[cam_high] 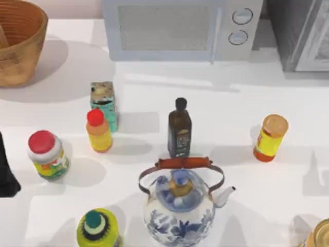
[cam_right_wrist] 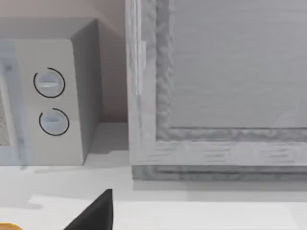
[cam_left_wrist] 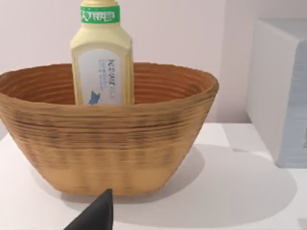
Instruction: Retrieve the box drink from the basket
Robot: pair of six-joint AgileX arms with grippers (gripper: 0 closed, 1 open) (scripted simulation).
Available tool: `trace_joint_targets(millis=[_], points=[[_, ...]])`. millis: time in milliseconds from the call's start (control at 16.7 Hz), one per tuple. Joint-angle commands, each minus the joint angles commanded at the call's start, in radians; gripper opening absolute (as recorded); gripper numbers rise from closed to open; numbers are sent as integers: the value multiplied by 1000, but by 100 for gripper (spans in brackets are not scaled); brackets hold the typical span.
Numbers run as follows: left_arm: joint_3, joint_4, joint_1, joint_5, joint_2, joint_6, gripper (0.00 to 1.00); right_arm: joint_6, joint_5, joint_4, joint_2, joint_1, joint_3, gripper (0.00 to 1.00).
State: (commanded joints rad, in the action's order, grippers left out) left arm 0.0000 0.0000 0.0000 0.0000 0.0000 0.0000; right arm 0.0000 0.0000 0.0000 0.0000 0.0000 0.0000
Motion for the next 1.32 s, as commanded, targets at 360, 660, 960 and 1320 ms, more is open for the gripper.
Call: trace_joint_targets(millis=[360, 660, 960, 1320], points=[[31, 43, 12, 13, 101, -12, 100, 0, 0, 0, 0, 0, 0, 100], [166, 217, 49, 56, 417, -21, 100, 0, 0, 0, 0, 0, 0, 100], [369, 473, 101, 116, 856, -15, 100, 0, 0, 0, 0, 0, 0, 100], [630, 802, 165, 192, 1416, 3, 100, 0, 0, 0, 0, 0, 0, 100]])
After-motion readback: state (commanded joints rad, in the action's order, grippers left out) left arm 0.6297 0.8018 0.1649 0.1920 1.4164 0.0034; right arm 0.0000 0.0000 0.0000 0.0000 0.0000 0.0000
